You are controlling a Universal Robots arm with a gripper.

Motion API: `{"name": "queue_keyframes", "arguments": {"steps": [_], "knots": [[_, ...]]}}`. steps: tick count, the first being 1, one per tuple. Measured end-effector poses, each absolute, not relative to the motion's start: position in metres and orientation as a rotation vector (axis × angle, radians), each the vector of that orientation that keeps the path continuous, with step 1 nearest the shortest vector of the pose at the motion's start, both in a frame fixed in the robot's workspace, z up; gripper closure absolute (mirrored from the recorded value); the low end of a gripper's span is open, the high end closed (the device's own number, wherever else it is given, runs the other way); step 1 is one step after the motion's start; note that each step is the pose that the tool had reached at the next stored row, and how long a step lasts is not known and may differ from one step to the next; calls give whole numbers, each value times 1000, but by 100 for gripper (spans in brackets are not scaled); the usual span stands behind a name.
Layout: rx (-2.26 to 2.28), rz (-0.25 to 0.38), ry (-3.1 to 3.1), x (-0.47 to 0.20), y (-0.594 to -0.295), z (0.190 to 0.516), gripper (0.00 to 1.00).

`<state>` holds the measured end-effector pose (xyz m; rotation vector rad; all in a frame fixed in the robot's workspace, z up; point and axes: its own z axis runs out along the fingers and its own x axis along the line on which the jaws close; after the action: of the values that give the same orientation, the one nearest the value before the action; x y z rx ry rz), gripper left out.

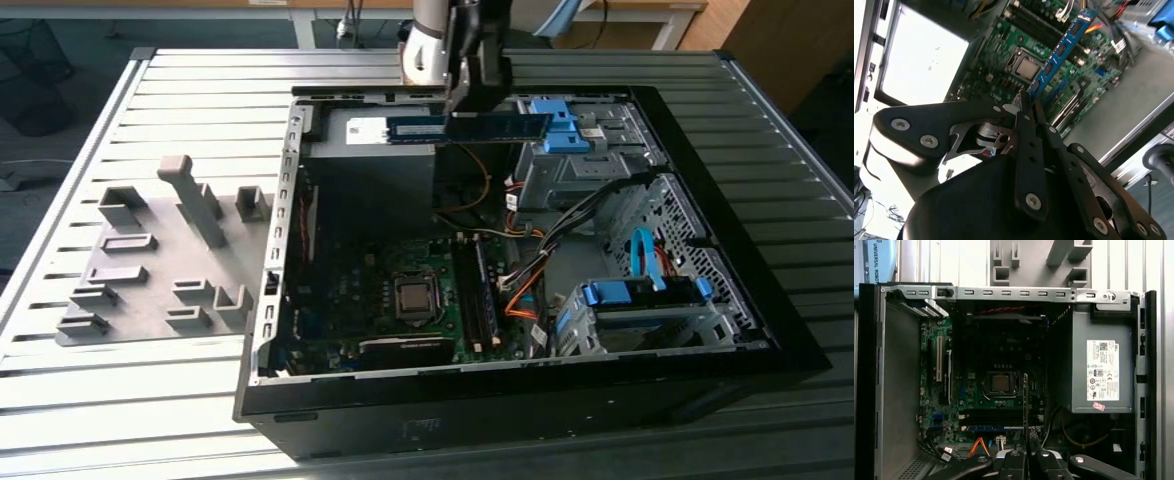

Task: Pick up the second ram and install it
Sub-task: 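Pick up the second ram and move it above second insertion slot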

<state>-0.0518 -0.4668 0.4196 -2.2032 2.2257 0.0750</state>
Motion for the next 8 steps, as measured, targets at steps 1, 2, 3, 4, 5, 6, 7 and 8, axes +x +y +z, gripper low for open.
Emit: {"name": "queue_keyframes", "arguments": {"steps": [1, 2, 3, 4, 5, 6, 7, 8], "knots": [[-2203, 75, 2226, -48, -467, 420, 86], [-2203, 75, 2226, -45, -467, 420, 86], [-2203, 75, 2226, -42, -467, 420, 86], [-2203, 75, 2226, -40, -467, 420, 86], [-2203, 75, 2226, -39, -467, 420, 86], [-2203, 75, 2226, -39, -467, 420, 86], [-2203, 75, 2226, -39, -467, 420, 86], [-2203, 75, 2226, -39, -467, 420, 86]]}}
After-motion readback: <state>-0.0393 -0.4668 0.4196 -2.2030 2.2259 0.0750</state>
